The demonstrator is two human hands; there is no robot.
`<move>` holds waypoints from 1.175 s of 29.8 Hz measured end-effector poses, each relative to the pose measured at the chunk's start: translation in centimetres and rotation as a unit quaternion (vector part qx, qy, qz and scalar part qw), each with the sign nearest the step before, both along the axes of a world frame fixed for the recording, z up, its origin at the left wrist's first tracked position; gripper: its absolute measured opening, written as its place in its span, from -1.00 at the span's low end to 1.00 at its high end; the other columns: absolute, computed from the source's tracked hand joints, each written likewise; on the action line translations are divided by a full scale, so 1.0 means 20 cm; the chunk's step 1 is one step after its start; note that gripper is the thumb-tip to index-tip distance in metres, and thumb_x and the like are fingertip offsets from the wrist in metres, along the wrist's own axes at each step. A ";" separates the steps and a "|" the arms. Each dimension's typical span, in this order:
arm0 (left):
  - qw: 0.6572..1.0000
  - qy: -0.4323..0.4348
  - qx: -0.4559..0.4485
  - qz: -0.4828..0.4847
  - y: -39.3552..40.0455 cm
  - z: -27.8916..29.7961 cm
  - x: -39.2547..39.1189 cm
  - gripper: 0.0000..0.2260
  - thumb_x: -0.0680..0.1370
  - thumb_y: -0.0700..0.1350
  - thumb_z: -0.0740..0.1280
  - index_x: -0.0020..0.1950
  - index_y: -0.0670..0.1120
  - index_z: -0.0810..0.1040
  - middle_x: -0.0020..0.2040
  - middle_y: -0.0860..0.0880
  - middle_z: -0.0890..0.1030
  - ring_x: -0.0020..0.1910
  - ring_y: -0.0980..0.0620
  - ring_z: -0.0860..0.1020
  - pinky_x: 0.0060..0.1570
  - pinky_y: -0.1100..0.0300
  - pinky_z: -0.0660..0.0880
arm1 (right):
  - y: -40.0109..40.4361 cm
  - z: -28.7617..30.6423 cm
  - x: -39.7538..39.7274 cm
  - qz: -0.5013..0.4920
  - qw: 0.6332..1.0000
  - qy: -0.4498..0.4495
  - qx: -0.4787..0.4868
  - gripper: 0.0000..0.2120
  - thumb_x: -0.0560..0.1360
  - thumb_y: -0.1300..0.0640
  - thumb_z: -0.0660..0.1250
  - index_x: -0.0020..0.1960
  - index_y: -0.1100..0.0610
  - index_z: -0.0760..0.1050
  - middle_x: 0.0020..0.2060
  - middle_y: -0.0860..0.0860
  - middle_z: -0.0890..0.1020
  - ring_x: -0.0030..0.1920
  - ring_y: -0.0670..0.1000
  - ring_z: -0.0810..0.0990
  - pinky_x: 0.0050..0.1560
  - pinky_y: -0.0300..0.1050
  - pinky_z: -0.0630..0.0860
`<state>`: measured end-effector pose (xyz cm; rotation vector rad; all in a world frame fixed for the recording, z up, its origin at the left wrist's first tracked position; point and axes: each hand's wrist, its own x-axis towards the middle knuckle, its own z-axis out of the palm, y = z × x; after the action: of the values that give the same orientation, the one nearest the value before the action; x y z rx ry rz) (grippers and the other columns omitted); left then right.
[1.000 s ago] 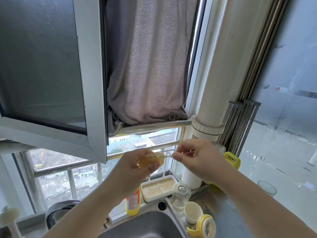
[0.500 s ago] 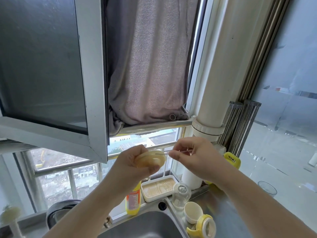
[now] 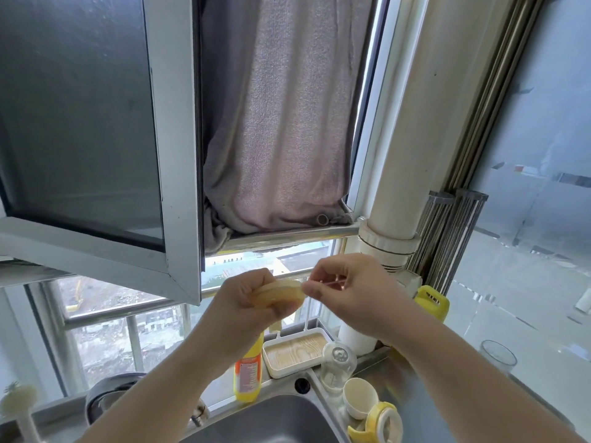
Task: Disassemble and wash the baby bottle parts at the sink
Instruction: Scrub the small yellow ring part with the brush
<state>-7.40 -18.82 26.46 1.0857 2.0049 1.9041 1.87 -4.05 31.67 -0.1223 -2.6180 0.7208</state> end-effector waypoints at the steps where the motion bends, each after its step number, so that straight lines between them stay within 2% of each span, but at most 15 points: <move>1: 1.000 0.010 -0.010 -0.001 0.01 0.00 0.00 -0.80 0.36 -0.16 0.52 -0.34 -0.12 0.51 -0.44 0.00 0.47 -0.39 0.11 0.40 -0.32 0.19 0.34 | -0.01 0.00 -0.01 0.008 1.000 0.000 0.002 -0.88 0.45 0.02 0.40 -0.25 -0.02 0.57 -0.38 -0.14 0.56 -0.32 -0.19 0.49 -0.23 -0.38 0.42; 4: 1.000 0.014 -0.001 0.010 0.02 0.00 0.00 -0.75 0.34 -0.16 0.54 -0.35 -0.14 0.47 -0.43 0.00 0.46 -0.37 0.09 0.41 -0.29 0.17 0.36 | 0.03 0.01 0.00 -0.004 1.000 -0.005 0.001 -0.88 0.45 0.02 0.40 -0.25 -0.01 0.57 -0.37 -0.13 0.57 -0.31 -0.21 0.50 -0.23 -0.42 0.41; 6: 1.000 0.012 0.001 0.019 0.01 0.00 -0.01 -0.73 0.33 -0.16 0.55 -0.35 -0.14 0.46 -0.42 -0.02 0.47 -0.36 0.07 0.42 -0.28 0.17 0.37 | 0.06 0.01 0.01 -0.020 1.000 -0.006 -0.004 -0.88 0.45 0.01 0.40 -0.24 0.02 0.59 -0.34 -0.09 0.60 -0.29 -0.17 0.52 -0.22 -0.35 0.45; 11: 0.999 0.002 -0.031 0.014 0.04 0.01 0.00 -0.86 0.36 -0.11 0.51 -0.28 0.02 0.56 -0.35 0.09 0.58 -0.32 0.16 0.52 -0.31 0.30 0.45 | 0.05 -0.02 0.00 -0.013 1.000 -0.001 -0.006 -0.88 0.45 0.01 0.39 -0.23 0.02 0.59 -0.33 -0.07 0.62 -0.28 -0.14 0.54 -0.17 -0.24 0.51; 13: 0.998 0.012 -0.058 0.032 0.05 0.02 0.01 -0.86 0.36 -0.06 0.51 -0.26 0.02 0.56 -0.36 0.14 0.58 -0.35 0.24 0.52 -0.39 0.43 0.42 | 0.06 -0.02 0.00 -0.023 1.000 -0.001 -0.005 -0.88 0.45 0.01 0.39 -0.24 0.02 0.59 -0.34 -0.09 0.61 -0.28 -0.17 0.55 -0.18 -0.26 0.51; 16: 0.993 0.056 -0.077 0.072 0.06 0.03 0.00 -0.83 0.36 -0.05 0.51 -0.30 -0.01 0.54 -0.38 0.11 0.56 -0.40 0.27 0.48 -0.45 0.45 0.39 | 0.04 -0.03 0.00 -0.028 1.000 0.000 0.002 -0.87 0.46 0.01 0.38 -0.25 -0.01 0.57 -0.39 -0.15 0.56 -0.33 -0.23 0.52 -0.21 -0.32 0.50; 19: 0.985 0.118 -0.075 0.103 0.06 0.03 0.00 -0.84 0.38 -0.11 0.49 -0.30 0.01 0.52 -0.31 0.10 0.58 -0.31 0.19 0.50 -0.35 0.37 0.41 | 0.02 -0.02 0.00 -0.050 0.999 0.014 0.011 -0.85 0.46 -0.01 0.37 -0.26 -0.01 0.56 -0.40 -0.15 0.53 -0.34 -0.19 0.49 -0.20 -0.21 0.52; 22: 0.969 0.201 -0.063 0.126 0.05 0.02 0.02 -0.78 0.42 -0.18 0.46 -0.26 0.11 0.52 -0.30 0.21 0.59 -0.15 0.26 0.52 -0.27 0.36 0.47 | 0.00 -0.02 0.00 -0.092 0.995 0.033 0.014 -0.83 0.47 0.00 0.35 -0.26 0.03 0.57 -0.43 -0.13 0.51 -0.36 -0.17 0.47 -0.27 -0.22 0.47; 25: 0.957 0.247 -0.033 0.145 0.05 0.00 0.05 -0.86 0.42 -0.26 0.45 -0.13 -0.02 0.63 -0.27 0.29 0.54 -0.06 0.33 0.48 -0.22 0.39 0.47 | -0.04 -0.04 0.00 -0.124 0.991 0.049 -0.018 -0.82 0.46 0.03 0.35 -0.29 0.05 0.56 -0.55 -0.15 0.39 -0.45 -0.22 0.41 -0.38 -0.37 0.25; 28: 0.947 0.279 -0.010 0.157 0.06 -0.03 0.05 -0.85 0.39 -0.34 0.45 -0.12 -0.12 0.66 -0.24 0.32 0.52 -0.03 0.33 0.45 0.00 0.26 0.42 | -0.05 -0.07 -0.01 -0.144 0.986 0.051 -0.064 -0.79 0.46 0.06 0.35 -0.29 0.14 0.57 -0.60 -0.15 0.38 -0.47 -0.25 0.41 -0.35 -0.34 0.28; 29: 0.944 0.292 -0.006 0.155 0.06 -0.04 0.05 -0.84 0.38 -0.35 0.46 -0.12 -0.12 0.66 -0.25 0.33 0.51 -0.03 0.34 0.45 0.01 0.22 0.43 | -0.05 -0.08 -0.01 -0.139 0.985 0.048 -0.095 -0.79 0.46 0.07 0.35 -0.29 0.16 0.58 -0.62 -0.16 0.40 -0.48 -0.27 0.40 -0.33 -0.31 0.32; 31: 0.943 0.302 -0.004 0.137 0.07 -0.05 0.06 -0.82 0.41 -0.32 0.44 -0.10 -0.06 0.65 -0.32 0.29 0.54 -0.08 0.40 0.46 -0.05 0.23 0.49 | -0.07 -0.08 -0.02 -0.116 0.982 0.037 -0.145 -0.80 0.47 0.09 0.35 -0.26 0.17 0.59 -0.60 -0.14 0.42 -0.52 -0.24 0.38 -0.34 -0.30 0.37; 32: 0.947 0.295 -0.001 0.130 0.06 -0.04 0.07 -0.80 0.43 -0.30 0.42 -0.12 0.01 0.64 -0.26 0.25 0.58 -0.10 0.38 0.47 -0.11 0.31 0.49 | -0.08 -0.09 -0.02 -0.105 0.982 0.035 -0.152 -0.81 0.48 0.09 0.34 -0.25 0.17 0.59 -0.58 -0.13 0.42 -0.53 -0.22 0.37 -0.37 -0.34 0.36; 34: 0.958 0.257 -0.001 0.130 0.05 -0.03 0.06 -0.70 0.46 -0.27 0.41 -0.18 0.17 0.57 -0.25 0.32 0.58 -0.14 0.35 0.51 -0.29 0.41 0.49 | -0.08 -0.08 0.00 -0.090 0.983 0.032 -0.157 -0.80 0.49 0.08 0.33 -0.23 0.17 0.59 -0.59 -0.12 0.38 -0.56 -0.21 0.34 -0.45 -0.39 0.30; 35: 0.963 0.238 -0.004 0.130 0.05 -0.02 0.05 -0.67 0.46 -0.25 0.41 -0.18 0.22 0.54 -0.28 0.35 0.57 -0.12 0.36 0.51 -0.25 0.43 0.48 | -0.06 -0.08 0.01 -0.087 0.983 0.028 -0.159 -0.79 0.50 0.08 0.33 -0.23 0.18 0.59 -0.59 -0.12 0.37 -0.57 -0.20 0.32 -0.47 -0.40 0.27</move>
<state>-6.39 -17.89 26.13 1.4523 2.5163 1.8811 1.98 -5.33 30.06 -0.4109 -2.3833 1.0553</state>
